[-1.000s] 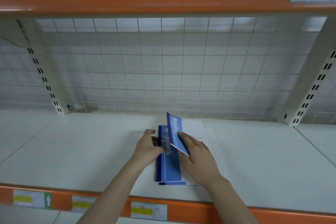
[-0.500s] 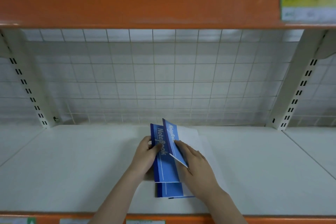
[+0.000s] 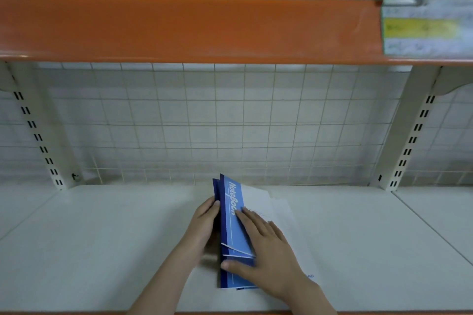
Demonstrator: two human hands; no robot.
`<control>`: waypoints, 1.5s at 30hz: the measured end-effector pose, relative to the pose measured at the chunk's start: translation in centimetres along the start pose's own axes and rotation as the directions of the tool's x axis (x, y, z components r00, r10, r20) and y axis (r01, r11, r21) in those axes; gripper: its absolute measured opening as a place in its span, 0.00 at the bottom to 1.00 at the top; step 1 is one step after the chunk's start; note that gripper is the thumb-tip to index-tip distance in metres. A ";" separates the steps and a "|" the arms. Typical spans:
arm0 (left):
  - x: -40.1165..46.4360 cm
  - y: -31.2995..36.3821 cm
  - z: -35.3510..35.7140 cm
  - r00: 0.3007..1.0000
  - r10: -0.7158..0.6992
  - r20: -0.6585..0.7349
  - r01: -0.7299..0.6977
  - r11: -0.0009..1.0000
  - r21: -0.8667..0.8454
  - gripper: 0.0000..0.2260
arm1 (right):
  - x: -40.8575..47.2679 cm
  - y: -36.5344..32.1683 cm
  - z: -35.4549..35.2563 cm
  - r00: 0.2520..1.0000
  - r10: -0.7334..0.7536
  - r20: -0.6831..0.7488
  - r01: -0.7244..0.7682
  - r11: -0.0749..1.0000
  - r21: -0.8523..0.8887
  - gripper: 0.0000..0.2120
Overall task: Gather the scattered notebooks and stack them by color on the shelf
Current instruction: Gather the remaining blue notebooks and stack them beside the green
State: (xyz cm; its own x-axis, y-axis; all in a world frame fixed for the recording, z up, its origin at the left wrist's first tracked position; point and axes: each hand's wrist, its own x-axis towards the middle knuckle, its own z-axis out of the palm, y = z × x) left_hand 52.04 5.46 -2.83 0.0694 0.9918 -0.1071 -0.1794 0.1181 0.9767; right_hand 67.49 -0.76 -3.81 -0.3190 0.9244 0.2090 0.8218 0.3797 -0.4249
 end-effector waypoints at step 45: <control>-1.6 -2.1 0.5 0.888 0.404 0.219 -0.311 0.175 0.934 0.26 | -0.5 0.7 -2.9 0.941 0.116 -0.319 -0.072 0.987 0.147 0.36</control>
State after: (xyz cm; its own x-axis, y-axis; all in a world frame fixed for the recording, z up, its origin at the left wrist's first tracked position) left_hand 52.79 3.56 -4.62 0.2044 0.9177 0.3408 0.8640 -0.3328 0.3779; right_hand 69.56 -1.03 -1.64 -0.0545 0.9021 0.4282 0.7642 0.3136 -0.5635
